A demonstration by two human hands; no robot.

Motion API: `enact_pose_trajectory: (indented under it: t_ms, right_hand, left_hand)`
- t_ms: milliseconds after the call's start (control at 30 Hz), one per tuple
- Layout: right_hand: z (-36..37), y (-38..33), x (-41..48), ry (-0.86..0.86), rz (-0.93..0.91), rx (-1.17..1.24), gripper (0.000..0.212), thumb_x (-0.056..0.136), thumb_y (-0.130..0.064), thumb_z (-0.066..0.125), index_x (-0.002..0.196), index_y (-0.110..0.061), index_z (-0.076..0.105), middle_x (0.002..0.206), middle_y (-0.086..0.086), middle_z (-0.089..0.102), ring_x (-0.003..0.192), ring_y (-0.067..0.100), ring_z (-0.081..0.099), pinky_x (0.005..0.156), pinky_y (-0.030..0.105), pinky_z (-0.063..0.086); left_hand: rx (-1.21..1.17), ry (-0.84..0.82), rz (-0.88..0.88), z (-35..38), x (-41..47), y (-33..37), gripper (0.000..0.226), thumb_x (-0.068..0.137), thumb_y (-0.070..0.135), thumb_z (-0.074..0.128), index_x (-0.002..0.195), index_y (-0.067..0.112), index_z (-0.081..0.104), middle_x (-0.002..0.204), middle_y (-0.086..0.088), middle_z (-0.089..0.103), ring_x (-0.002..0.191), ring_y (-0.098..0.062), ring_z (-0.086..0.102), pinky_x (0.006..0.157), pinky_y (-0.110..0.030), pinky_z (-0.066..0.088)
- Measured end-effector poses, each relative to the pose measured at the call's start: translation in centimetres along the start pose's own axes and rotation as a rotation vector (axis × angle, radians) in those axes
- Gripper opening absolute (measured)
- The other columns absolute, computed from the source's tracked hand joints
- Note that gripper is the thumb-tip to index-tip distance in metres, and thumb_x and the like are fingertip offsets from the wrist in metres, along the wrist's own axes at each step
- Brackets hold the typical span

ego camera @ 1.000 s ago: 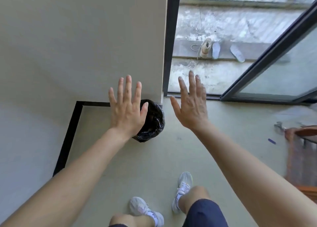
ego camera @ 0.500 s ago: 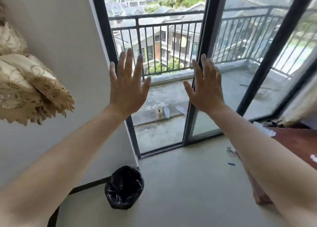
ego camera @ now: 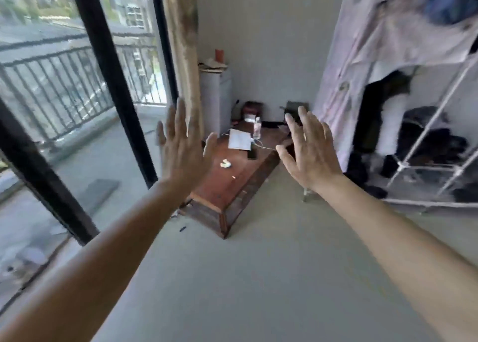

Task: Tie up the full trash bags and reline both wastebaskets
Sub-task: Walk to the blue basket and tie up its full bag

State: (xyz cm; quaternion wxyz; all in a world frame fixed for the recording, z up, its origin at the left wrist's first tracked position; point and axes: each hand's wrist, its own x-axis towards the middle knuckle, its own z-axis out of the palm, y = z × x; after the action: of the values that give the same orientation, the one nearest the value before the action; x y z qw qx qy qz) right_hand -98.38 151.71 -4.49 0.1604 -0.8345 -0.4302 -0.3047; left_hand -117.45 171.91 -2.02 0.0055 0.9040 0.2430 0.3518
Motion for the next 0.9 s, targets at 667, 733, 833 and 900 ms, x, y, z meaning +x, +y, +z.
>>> enact_pose_trajectory:
  t_ms: [667, 733, 833, 900]
  right_hand:
    - [-26.4, 57.0, -26.5, 0.044, 0.797, -0.66, 0.065, 0.101, -0.048, 0.04, 0.153, -0.01, 0.032, 0.157, 0.022, 0.03, 0.139, 0.04, 0.036, 0.111, 0.055, 0.033]
    - [-26.5, 60.8, -27.4, 0.039, 0.86, -0.705, 0.065, 0.101, -0.049, 0.037, 0.153, -0.011, 0.032, 0.158, 0.022, 0.029, 0.138, 0.039, 0.037, 0.111, 0.053, 0.031]
    - [-25.9, 66.7, -28.8, -0.003, 0.907, -0.778, 0.065, 0.101, -0.05, 0.034, 0.153, -0.011, 0.033, 0.158, 0.021, 0.029, 0.133, 0.039, 0.039, 0.112, 0.053, 0.028]
    - [-25.7, 70.8, -28.8, -0.046, 0.933, -0.818, 0.065, 0.101, -0.049, 0.036, 0.153, -0.011, 0.033, 0.158, 0.022, 0.029, 0.132, 0.039, 0.04, 0.113, 0.054, 0.027]
  left_hand:
    - [-0.539, -0.041, 0.881, 20.6, 8.4, 72.5, 0.065, 0.101, 0.049, 0.031, 0.152, 0.007, 0.028, 0.159, -0.022, 0.021, 0.148, -0.038, 0.018, 0.115, -0.06, 0.021]
    - [-0.563, -0.024, 0.924, 23.2, 9.6, 76.9, 0.065, 0.102, 0.049, 0.031, 0.151, 0.007, 0.029, 0.159, -0.022, 0.021, 0.147, -0.039, 0.019, 0.114, -0.06, 0.022]
    - [-0.637, -0.044, 0.963, 27.6, 11.2, 82.8, 0.066, 0.101, 0.049, 0.03, 0.152, 0.007, 0.029, 0.159, -0.023, 0.02, 0.147, -0.039, 0.018, 0.115, -0.061, 0.02]
    - [-0.677, -0.057, 0.984, 30.3, 12.9, 87.1, 0.066, 0.101, 0.049, 0.03, 0.152, 0.008, 0.028, 0.16, -0.022, 0.019, 0.148, -0.039, 0.016, 0.115, -0.062, 0.019]
